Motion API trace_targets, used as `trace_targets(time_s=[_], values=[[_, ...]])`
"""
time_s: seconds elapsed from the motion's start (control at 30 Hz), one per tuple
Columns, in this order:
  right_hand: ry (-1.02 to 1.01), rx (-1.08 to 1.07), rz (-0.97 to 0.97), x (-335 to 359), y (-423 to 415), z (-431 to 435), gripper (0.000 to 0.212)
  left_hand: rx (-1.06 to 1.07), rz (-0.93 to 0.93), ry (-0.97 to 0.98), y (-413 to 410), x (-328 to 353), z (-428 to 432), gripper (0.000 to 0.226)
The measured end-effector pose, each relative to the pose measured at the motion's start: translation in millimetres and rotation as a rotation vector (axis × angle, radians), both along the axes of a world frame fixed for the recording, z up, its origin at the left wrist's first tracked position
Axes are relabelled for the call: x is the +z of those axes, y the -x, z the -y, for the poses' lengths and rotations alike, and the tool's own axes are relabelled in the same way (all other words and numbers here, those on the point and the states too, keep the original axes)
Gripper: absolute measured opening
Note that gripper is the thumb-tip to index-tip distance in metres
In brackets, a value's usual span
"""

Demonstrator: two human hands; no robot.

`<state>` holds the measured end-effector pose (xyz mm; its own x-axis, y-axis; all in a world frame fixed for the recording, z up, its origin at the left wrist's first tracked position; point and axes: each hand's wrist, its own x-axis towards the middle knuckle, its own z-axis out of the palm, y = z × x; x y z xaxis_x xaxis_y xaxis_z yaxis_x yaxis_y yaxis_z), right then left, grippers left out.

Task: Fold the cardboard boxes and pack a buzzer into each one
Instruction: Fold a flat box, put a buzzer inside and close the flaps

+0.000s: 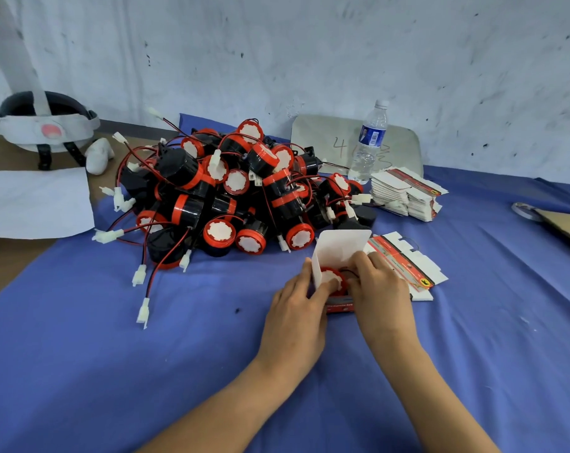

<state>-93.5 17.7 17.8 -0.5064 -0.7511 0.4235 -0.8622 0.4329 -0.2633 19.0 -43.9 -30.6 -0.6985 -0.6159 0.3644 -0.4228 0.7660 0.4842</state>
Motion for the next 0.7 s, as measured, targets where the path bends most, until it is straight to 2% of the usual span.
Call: trace_targets(time_s=[0.1, 0.2, 0.27, 0.33, 0.43, 0.53, 0.6, 0.7], values=[[-0.126, 0.005, -0.108, -3.9, -0.4, 3.5, 0.022, -0.061, -0.078, 0.007, 0.0, 0.2, -0.2, 0.075], [-0.118, 0.055, -0.126, -3.9, -3.0, 2.4, 0.040, -0.092, -0.209, -0.040, -0.6, 4.2, -1.5, 0.092], [-0.096, 0.058, -0.099, -1.6, -3.7, 1.2, 0.049, -0.065, -0.234, -0.077, -1.3, 3.4, 0.9, 0.086], [-0.085, 0.084, -0.082, -0.1, -1.5, 0.8, 0.052, -0.048, -0.182, -0.067, -2.3, 1.1, 4.6, 0.073], [-0.087, 0.123, -0.082, 0.5, 0.3, 0.8, 0.049, -0.027, -0.113, -0.032, -3.1, 2.1, 6.0, 0.054], [-0.067, 0.177, -0.054, -0.3, 2.7, -0.9, 0.044, -0.011, -0.064, -0.034, -2.1, 4.9, 4.3, 0.046], [0.031, 0.214, 0.024, 0.2, 4.9, -5.0, 0.040, 0.001, -0.046, -0.026, -1.7, 5.4, 4.5, 0.044], [0.375, 0.263, 0.069, -1.1, 6.2, -11.6, 0.027, -0.006, -0.052, -0.015, -1.4, 4.8, 5.2, 0.044]])
